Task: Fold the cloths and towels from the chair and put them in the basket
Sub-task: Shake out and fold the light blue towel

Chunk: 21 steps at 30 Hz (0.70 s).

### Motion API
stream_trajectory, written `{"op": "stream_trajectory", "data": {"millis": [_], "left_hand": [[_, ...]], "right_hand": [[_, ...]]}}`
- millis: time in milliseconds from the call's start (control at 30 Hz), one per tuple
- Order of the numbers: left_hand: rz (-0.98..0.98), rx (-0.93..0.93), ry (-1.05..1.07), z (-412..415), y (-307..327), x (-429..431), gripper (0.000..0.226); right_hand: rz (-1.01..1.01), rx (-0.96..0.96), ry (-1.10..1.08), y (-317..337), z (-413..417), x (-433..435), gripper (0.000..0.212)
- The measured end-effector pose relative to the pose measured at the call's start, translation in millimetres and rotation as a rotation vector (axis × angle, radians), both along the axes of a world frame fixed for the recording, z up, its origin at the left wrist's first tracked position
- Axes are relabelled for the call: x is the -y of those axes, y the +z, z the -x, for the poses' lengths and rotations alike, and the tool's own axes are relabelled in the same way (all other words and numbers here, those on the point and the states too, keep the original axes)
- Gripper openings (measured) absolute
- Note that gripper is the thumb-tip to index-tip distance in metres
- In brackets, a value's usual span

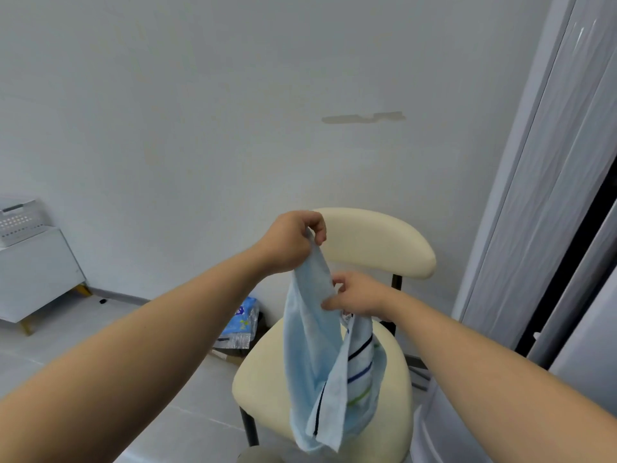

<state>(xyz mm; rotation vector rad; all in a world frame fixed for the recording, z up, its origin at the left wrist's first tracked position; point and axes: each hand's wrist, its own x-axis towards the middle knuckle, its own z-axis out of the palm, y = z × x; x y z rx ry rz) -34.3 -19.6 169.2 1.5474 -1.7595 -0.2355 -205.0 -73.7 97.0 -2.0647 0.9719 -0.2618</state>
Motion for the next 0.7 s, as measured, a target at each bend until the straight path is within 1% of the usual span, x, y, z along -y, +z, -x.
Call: {"op": "stream_trajectory", "data": {"millis": [67, 100, 167, 200, 233, 267, 367, 433, 467, 500, 567, 600, 633, 700], "left_hand": [[0.036, 0.274, -0.008, -8, 0, 1, 0.037], [0.009, 0.425, 0.017, -12, -2, 1, 0.033], [-0.058, 0.757, 0.144, -17, -11, 1, 0.021], [-0.069, 0.901, 0.196, -19, -17, 1, 0.020], [-0.072, 1.000, 0.241, -20, -23, 1, 0.022], [-0.072, 1.033, 0.283, -22, -29, 0, 0.022], [-0.057, 0.966, 0.402, -28, -38, -1, 0.023], [-0.018, 0.955, 0.463, -32, -42, -2, 0.022], [-0.018, 0.910, 0.504, -34, -43, -3, 0.022], [-0.036, 0.813, 0.551, -38, -45, -1, 0.022], [-0.056, 0.497, 0.643, -43, -43, 0, 0.024], [-0.059, 0.331, 0.672, -44, -43, 1, 0.031], [-0.058, 0.209, 0.683, -43, -43, 2, 0.043], [-0.076, 0.044, 0.683, -37, -46, 5, 0.070]], "right_hand": [[0.048, -0.072, 0.006, -2, 2, 1, 0.023], [0.087, -0.108, -0.004, -2, 2, 2, 0.027], [0.164, -0.125, -0.056, 1, 2, 5, 0.032], [0.207, -0.129, -0.084, 4, 3, 7, 0.034], [0.255, -0.141, -0.107, 8, 3, 9, 0.036], [0.297, -0.154, -0.122, 12, 4, 10, 0.038], [0.375, -0.204, -0.137, 25, 6, 12, 0.044], [0.412, -0.236, -0.157, 33, 9, 13, 0.043], [0.431, -0.243, -0.174, 36, 11, 13, 0.042], [0.448, -0.240, -0.192, 39, 13, 14, 0.043], [0.468, -0.187, -0.225, 42, 16, 16, 0.045], [0.472, -0.150, -0.235, 44, 17, 16, 0.046], [0.481, -0.124, -0.237, 45, 17, 16, 0.047], [0.501, -0.102, -0.227, 49, 15, 13, 0.047]]}}
